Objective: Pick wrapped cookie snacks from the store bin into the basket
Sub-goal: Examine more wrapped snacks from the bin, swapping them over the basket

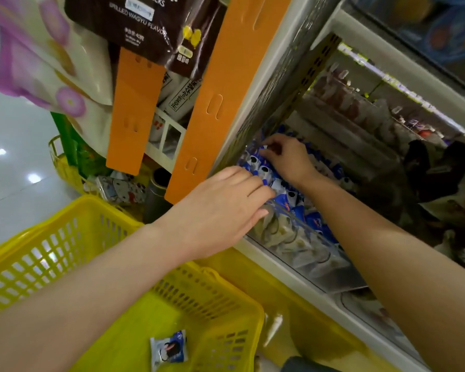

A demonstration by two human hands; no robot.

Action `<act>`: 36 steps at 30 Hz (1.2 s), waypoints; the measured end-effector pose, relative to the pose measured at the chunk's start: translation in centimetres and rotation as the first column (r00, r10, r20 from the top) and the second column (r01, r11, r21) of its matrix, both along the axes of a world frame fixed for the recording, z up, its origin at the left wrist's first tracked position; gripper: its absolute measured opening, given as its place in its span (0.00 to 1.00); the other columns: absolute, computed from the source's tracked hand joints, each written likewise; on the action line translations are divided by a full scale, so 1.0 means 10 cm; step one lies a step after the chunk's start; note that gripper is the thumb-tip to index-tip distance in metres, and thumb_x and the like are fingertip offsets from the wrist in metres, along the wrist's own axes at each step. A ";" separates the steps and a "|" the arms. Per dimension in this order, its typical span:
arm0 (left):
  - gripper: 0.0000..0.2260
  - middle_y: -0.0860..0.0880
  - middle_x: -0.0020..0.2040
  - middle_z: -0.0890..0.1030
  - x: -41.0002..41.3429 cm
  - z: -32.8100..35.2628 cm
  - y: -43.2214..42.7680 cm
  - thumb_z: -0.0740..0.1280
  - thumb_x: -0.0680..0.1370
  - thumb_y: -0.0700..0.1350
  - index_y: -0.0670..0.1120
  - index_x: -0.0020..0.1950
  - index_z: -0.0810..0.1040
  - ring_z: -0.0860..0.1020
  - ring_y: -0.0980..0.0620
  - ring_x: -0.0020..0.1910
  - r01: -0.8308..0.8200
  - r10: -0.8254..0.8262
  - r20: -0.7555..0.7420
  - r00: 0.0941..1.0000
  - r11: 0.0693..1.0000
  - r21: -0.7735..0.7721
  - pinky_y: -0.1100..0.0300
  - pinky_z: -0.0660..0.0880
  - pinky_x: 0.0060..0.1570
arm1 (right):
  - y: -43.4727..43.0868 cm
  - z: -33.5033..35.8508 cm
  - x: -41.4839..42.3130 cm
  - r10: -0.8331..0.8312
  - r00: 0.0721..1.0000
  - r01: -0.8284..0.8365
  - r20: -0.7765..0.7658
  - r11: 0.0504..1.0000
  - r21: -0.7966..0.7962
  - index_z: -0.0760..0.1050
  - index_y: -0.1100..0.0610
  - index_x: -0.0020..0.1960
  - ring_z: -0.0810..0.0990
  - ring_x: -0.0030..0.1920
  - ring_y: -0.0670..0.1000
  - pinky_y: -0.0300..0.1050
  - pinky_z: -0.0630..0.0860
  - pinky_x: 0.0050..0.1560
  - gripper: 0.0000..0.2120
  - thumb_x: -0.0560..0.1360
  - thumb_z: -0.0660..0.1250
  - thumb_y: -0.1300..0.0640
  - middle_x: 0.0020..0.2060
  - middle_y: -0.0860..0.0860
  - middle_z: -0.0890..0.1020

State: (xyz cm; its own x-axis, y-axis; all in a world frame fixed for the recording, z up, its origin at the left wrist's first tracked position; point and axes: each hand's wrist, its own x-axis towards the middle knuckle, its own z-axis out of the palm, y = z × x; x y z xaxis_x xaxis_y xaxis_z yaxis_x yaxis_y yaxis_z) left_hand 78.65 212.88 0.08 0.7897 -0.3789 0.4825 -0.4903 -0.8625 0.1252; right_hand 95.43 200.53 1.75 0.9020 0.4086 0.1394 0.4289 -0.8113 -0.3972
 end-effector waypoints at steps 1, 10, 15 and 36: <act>0.15 0.48 0.50 0.80 0.00 0.00 0.00 0.56 0.78 0.48 0.44 0.59 0.76 0.79 0.49 0.50 0.009 -0.009 0.003 1.000 1.000 0.000 0.54 0.71 0.60 | 0.00 0.01 0.01 -0.002 1.000 0.002 0.009 1.000 0.025 0.77 0.63 0.54 0.79 0.51 0.54 0.36 0.69 0.46 0.09 0.76 0.65 0.60 0.49 0.58 0.82; 0.19 0.55 0.64 0.71 -0.07 -0.02 -0.03 0.51 0.78 0.52 0.51 0.68 0.66 0.63 0.59 0.65 0.021 -0.045 -0.099 0.994 0.972 -0.236 0.68 0.49 0.66 | -0.16 0.38 -0.44 -0.147 0.976 0.048 0.161 0.866 0.497 0.74 0.55 0.45 0.78 0.44 0.48 0.41 0.78 0.46 0.05 0.78 0.61 0.61 0.39 0.45 0.77; 0.09 0.59 0.52 0.72 -0.32 -0.04 -0.16 0.56 0.80 0.46 0.52 0.58 0.71 0.70 0.65 0.52 -0.092 0.031 -0.107 0.994 0.772 -0.629 0.75 0.65 0.49 | -0.38 0.45 -1.16 -0.035 0.975 -0.112 0.217 0.770 0.628 0.73 0.55 0.46 0.78 0.41 0.42 0.32 0.75 0.41 0.06 0.78 0.60 0.64 0.40 0.46 0.78; 0.03 0.52 0.31 0.79 -0.94 -0.23 0.02 0.64 0.77 0.38 0.41 0.50 0.75 0.73 0.63 0.26 -0.559 -0.163 -0.596 0.786 0.223 -0.799 0.72 0.67 0.24 | -0.06 -0.38 -2.08 0.341 0.768 0.168 -0.543 0.710 0.684 0.76 0.52 0.44 0.79 0.35 0.42 0.34 0.77 0.36 0.05 0.76 0.64 0.61 0.38 0.52 0.80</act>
State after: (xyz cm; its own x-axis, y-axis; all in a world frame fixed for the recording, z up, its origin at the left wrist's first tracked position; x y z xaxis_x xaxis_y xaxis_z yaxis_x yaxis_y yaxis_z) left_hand 69.24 213.06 -2.17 0.9598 0.2502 -0.1274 0.1296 0.0078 0.9915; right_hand 74.61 199.92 -2.08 0.8470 0.5123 -0.1421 -0.0525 -0.1855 -0.9812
